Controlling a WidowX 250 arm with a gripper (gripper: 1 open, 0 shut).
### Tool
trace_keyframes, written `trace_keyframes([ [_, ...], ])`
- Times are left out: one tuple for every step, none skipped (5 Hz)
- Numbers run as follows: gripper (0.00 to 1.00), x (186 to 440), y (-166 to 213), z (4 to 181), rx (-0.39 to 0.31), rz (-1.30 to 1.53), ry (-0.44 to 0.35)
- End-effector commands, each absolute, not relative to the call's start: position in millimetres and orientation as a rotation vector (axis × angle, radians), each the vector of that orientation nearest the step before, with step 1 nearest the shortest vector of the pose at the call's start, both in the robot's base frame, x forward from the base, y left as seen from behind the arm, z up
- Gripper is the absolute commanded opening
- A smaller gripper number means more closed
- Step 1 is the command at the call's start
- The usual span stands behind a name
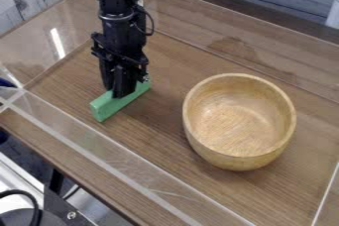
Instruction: Remove the green block from inside the brown bowl and put it on the table
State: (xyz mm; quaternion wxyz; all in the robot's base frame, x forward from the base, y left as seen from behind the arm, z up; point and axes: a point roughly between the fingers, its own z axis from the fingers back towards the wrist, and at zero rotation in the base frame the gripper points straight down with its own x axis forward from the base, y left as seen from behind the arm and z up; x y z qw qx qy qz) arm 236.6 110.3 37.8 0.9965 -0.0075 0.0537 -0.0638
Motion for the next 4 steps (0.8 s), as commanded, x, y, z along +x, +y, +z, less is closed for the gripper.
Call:
trace_keyframes([
  [0.00, 241.1, 118.3, 40.1, -0.004, -0.108, 0.087],
  [0.00, 241.1, 118.8, 38.6, -0.008, -0.105, 0.090],
  [0.00, 240.7, 119.3, 36.6, -0.012, -0.102, 0.095],
  [0.00, 240.4, 119.8, 34.8, -0.016, -0.099, 0.100],
])
